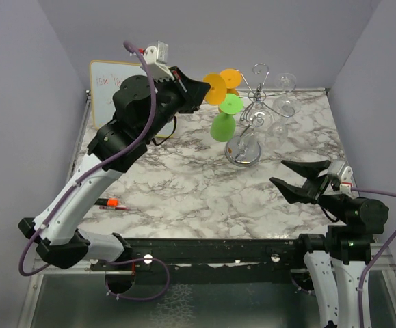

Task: Place the wine glass upside down on the wine glass rack

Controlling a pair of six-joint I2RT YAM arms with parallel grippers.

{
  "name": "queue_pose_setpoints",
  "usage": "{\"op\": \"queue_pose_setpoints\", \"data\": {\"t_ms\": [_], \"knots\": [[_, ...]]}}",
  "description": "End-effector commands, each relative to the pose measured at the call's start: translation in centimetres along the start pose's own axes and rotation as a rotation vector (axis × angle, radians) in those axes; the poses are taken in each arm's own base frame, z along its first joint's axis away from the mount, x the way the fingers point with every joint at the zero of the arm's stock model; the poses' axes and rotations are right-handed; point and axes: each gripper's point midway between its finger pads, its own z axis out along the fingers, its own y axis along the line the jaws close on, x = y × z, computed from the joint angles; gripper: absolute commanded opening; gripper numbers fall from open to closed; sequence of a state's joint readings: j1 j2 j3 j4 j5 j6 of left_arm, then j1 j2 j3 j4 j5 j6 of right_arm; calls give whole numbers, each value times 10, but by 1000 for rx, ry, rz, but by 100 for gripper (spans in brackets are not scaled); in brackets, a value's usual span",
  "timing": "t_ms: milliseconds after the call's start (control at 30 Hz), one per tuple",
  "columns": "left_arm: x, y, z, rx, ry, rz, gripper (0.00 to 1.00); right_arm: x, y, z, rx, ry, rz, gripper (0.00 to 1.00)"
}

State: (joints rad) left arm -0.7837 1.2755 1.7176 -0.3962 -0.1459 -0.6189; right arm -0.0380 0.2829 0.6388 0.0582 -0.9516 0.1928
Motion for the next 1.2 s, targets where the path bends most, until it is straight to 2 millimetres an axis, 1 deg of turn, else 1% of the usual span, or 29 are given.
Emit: {"op": "queue_pose_setpoints", "data": {"t_ms": [0, 167, 300, 467, 533, 700, 800, 867, 1000, 1167], "knots": [[-25, 13, 32, -46, -72, 104, 0, -12, 1, -1, 17, -26, -14, 60], [-43, 16, 78, -10, -114, 164, 0, -13, 0, 1, 14, -33, -13, 60], [-57, 8, 114, 64, -127, 199, 0, -15, 3, 1, 3, -36, -13, 60], [-68, 0, 148, 171, -140, 204, 0, -15, 6, 1, -7, -38, -1, 60], [-65, -6, 157, 246, -133, 178, 0, -15, 6, 1, -9, -39, 5, 60], [-50, -19, 176, 427, -118, 118, 0, -14, 7, 2, -15, -46, 26, 60], [-37, -21, 187, 496, -101, 84, 0, -13, 9, 2, -23, -50, 42, 61], [-31, -18, 194, 516, -88, 55, 0, -13, 10, 1, -24, -51, 45, 60], [-15, -5, 208, 512, -60, -9, 0, -13, 10, 1, -23, -49, 44, 60], [-10, 13, 220, 446, -73, -50, 0, -13, 10, 1, -22, -49, 40, 61]]}}
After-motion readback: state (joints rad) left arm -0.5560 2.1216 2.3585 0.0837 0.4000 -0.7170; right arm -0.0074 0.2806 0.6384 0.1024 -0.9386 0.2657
